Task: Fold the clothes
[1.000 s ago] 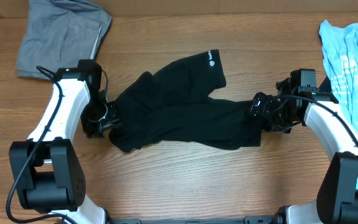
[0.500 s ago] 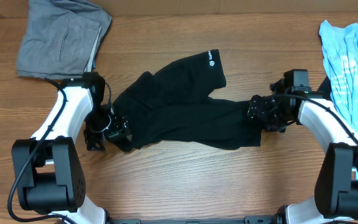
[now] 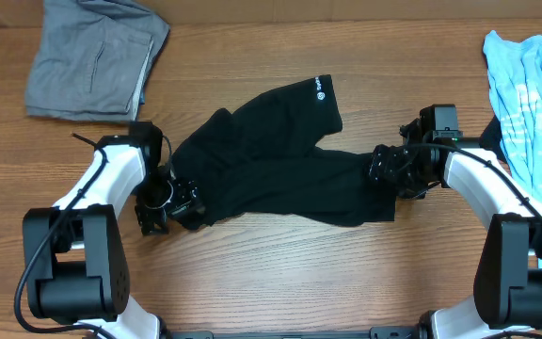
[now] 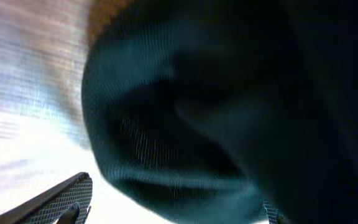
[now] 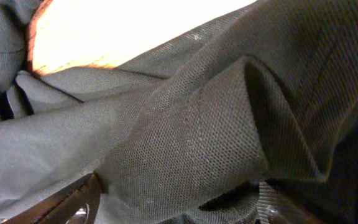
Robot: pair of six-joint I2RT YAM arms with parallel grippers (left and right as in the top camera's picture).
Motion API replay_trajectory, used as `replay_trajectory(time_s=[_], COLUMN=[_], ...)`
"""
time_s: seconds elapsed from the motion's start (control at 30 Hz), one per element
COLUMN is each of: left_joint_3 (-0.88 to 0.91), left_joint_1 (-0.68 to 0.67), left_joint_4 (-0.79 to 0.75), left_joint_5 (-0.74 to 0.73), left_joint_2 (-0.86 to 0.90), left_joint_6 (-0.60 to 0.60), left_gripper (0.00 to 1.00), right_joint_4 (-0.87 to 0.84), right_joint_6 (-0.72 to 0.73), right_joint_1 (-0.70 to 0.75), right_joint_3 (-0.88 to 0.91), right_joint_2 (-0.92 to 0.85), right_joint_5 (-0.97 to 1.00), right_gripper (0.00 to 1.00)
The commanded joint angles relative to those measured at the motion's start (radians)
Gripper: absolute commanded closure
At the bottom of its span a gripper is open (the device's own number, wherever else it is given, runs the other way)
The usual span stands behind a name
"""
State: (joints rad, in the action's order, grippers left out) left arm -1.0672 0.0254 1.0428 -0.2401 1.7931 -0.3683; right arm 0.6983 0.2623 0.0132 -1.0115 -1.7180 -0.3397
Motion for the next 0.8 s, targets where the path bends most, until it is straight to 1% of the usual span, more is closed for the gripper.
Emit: replay_trajectory(time_s=[0.0,0.07,0.1,0.13,0.17,0.2,0.23,0.3,0.4,0.43,0.5,0.7,0.73,0.77], left_joint_3=[0.019,0.019,0.019,0.019,0.019,0.019,0.019,0.019,0.019,0.019,0.019,0.019,0.019,0.019], left_joint_1=[-0.013,-0.013,-0.013,-0.013,-0.013,-0.013,-0.013,-0.013,-0.013,-0.013,-0.013,-0.013,-0.013,-0.013], left_joint_4=[-0.062,-0.071,-0.071,-0.067,-0.064,-0.064,-0.064,-0.063,-0.058,-0.056,-0.053,-0.053,-0.053,-0.055], left_joint_5=[-0.004,0.004,0.007,0.008,0.008,0.008,0.011,0.011,0.011,0.011,0.011,0.011,0.011,0.011], left_joint_2=[-0.022,-0.022,-0.022,-0.022,-0.022,-0.022,-0.022,-0.022,-0.022,-0.022,-0.022,-0.022,-0.022,-0.022], left_joint_6=[-0.08,-0.082,-0.082,-0.082,-0.082,-0.081,-0.081,-0.081,-0.08,-0.074,-0.072,-0.073,-0.073,-0.073], left_gripper=[0.11,0.16,0.18,0.26,0.3,0.34,0.35,0.34,0.33,0.33,0.33,0.32,0.32,0.32], right_joint_4=[-0.005,-0.004,-0.004,-0.005,-0.005,-0.005,-0.005,-0.012,-0.024,-0.021,-0.015,0.03,0.037,0.057], right_joint_6=[-0.001,-0.001,-0.001,-0.001,-0.001,-0.001,-0.002,-0.003,-0.005,-0.005,-0.005,-0.032,-0.037,-0.072], right_joint_1=[-0.001,-0.001,-0.001,-0.001,-0.001,-0.001,-0.001,-0.001,-0.001,-0.001,0.0,-0.002,-0.002,-0.003], right_joint_3=[-0.011,-0.011,-0.011,-0.011,-0.011,-0.011,-0.011,-0.011,-0.012,-0.018,-0.031,-0.098,-0.099,-0.098], right_joint_2=[-0.001,-0.001,-0.001,-0.001,-0.001,-0.001,-0.001,-0.001,-0.001,-0.001,-0.001,-0.001,-0.001,-0.001], right_joint_5=[0.002,0.002,0.002,0.002,0.002,0.002,0.003,0.009,0.111,0.16,0.19,0.18,0.169,0.109], right_gripper=[0.27,0.42,0.44,0.5,0.53,0.54,0.54,0.52,0.4,0.38,0.38,0.38,0.39,0.38])
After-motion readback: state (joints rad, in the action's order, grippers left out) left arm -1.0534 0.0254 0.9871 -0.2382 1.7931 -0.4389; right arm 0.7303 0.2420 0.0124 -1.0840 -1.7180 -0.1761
